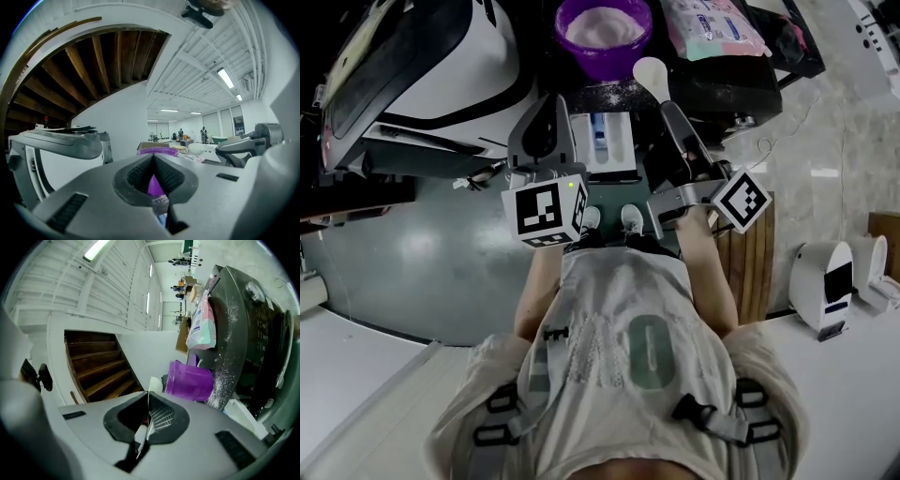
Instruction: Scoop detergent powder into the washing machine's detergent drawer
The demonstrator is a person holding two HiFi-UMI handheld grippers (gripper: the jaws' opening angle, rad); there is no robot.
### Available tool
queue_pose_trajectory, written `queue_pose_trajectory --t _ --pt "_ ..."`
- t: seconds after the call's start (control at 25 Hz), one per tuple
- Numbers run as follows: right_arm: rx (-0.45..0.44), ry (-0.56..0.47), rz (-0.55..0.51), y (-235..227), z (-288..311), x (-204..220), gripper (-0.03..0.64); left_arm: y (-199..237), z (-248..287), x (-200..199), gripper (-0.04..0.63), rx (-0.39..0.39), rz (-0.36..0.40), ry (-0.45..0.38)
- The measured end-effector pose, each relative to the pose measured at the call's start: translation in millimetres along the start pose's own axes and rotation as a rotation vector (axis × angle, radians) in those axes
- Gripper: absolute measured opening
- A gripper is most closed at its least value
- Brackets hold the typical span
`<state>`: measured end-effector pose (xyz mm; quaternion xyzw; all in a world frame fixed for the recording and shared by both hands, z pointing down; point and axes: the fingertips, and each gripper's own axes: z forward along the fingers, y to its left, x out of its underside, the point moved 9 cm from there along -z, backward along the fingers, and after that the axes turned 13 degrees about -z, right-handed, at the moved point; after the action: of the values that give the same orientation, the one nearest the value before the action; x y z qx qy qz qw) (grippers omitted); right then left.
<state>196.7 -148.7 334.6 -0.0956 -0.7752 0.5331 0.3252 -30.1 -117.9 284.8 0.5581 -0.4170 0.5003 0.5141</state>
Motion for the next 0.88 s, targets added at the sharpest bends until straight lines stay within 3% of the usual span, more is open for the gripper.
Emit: queue_pose_trajectory --t 0.32,0.88 --pt "0.052 -0.072 0.010 4 5 49 0.011 47 -7 3 0.021 0.051 -0.023 0.012" --pt "0.092 -0.060 0.080 2 31 128 0.011 115 -17 20 0.021 0.079 -0.031 0.023"
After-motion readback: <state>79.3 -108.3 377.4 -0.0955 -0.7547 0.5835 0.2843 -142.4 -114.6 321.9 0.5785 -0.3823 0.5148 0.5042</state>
